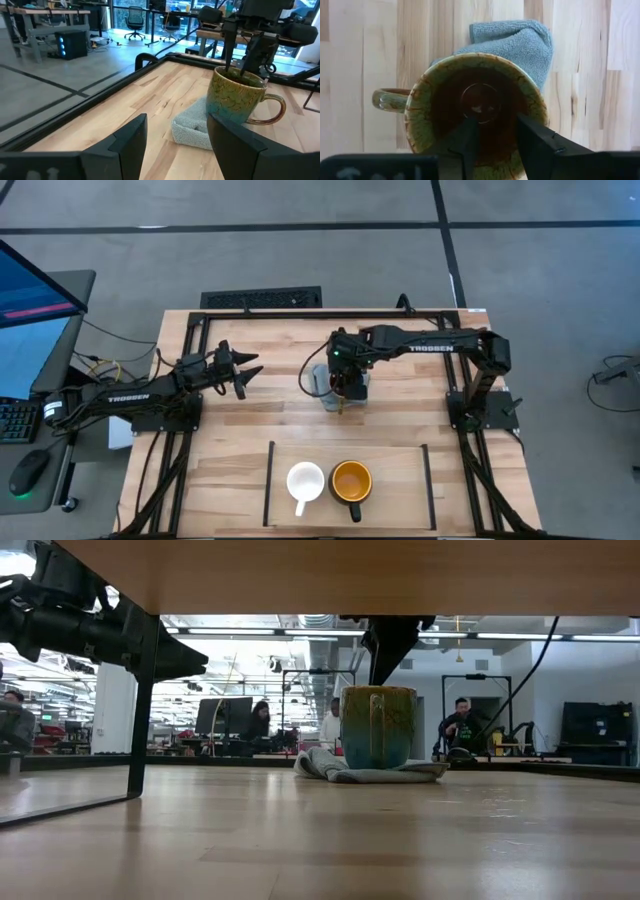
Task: Stack small to large cups/mugs on shelf
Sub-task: Put the light brown mug on the shelf
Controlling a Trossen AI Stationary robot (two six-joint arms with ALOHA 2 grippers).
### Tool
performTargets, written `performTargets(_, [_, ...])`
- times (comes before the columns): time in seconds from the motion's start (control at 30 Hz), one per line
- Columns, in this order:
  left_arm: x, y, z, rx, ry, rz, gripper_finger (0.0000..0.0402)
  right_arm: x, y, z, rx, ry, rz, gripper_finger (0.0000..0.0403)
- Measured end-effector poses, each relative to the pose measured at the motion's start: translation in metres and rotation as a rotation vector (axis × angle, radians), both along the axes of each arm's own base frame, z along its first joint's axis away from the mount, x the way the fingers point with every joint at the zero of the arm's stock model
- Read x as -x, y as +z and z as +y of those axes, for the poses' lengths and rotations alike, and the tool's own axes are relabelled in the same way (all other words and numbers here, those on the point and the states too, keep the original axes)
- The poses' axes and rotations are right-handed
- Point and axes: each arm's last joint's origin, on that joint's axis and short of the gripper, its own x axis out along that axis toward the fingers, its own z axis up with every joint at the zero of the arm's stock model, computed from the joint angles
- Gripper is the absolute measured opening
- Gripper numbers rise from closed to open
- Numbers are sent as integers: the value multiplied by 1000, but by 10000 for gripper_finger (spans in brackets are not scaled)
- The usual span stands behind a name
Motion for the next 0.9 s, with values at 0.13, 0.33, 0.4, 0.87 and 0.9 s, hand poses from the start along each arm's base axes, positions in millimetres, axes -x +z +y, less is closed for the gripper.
performTargets(0.13, [0,0,0,0,0,0,197,-1,10,0,1,1,-8,139])
performTargets(0.33, [0,0,0,2,0,5,197,-4,20,-1,23,23,-42,137])
performTargets(0.4, [0,-1,0,2,0,5,197,-3,20,-5,40,8,-34,137])
performTargets(0.87, [0,-1,0,3,0,6,197,1,20,-22,33,-52,-29,137])
performTargets(0.9, [0,-1,0,3,0,6,197,1,20,-21,32,-53,-29,137])
